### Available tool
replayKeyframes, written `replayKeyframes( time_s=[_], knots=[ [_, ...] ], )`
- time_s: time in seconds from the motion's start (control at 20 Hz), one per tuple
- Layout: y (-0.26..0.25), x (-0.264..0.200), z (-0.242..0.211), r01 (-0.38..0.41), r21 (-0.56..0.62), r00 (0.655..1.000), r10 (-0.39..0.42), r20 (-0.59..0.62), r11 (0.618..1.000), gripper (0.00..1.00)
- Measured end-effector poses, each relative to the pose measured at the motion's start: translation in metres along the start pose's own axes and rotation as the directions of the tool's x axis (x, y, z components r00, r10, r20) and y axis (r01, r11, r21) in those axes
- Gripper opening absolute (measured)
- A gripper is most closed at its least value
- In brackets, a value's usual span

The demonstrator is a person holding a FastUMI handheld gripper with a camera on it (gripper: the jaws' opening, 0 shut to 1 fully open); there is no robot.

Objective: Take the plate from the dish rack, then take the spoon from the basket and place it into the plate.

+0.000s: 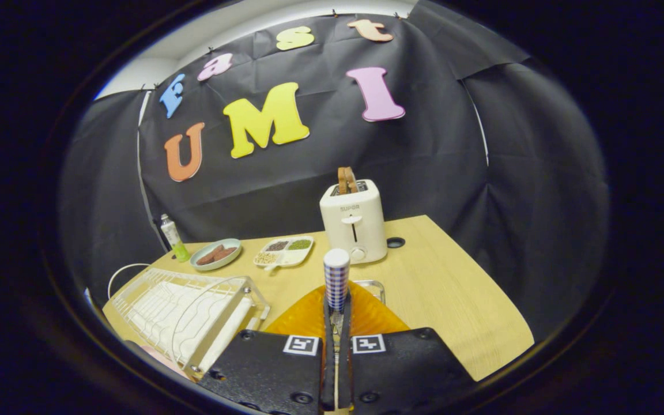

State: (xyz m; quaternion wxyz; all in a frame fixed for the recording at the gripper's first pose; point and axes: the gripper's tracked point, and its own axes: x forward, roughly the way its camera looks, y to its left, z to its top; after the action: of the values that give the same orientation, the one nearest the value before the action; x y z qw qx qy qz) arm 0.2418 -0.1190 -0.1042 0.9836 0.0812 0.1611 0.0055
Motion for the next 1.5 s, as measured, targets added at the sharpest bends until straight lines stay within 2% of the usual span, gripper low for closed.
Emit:
replayKeyframes(
  time_s=[0.25, 0.4, 0.55, 0.85, 1.15, 1.4, 1.5],
  knots=[
    [0.0, -0.048, 0.045, 0.123, -0.003, 0.981, -0.121, 0.151, 0.992, 0.08],
    [0.023, -0.093, 0.068, 0.129, -0.029, 0.968, -0.12, 0.22, 0.991, 0.08],
    [0.06, -0.135, 0.068, 0.096, -0.033, 0.972, -0.087, 0.216, 0.995, 0.08],
    [0.151, -0.191, 0.008, -0.023, -0.028, 0.992, 0.027, 0.123, 0.999, 0.08],
    [0.235, -0.206, -0.062, -0.119, -0.092, 0.992, 0.122, 0.023, 0.989, 0.08],
    [0.282, -0.2, -0.108, -0.149, -0.141, 0.989, 0.146, -0.033, 0.979, 0.08],
    [0.286, -0.194, -0.122, -0.135, -0.14, 0.991, 0.13, -0.043, 0.981, 0.08]
  ],
)
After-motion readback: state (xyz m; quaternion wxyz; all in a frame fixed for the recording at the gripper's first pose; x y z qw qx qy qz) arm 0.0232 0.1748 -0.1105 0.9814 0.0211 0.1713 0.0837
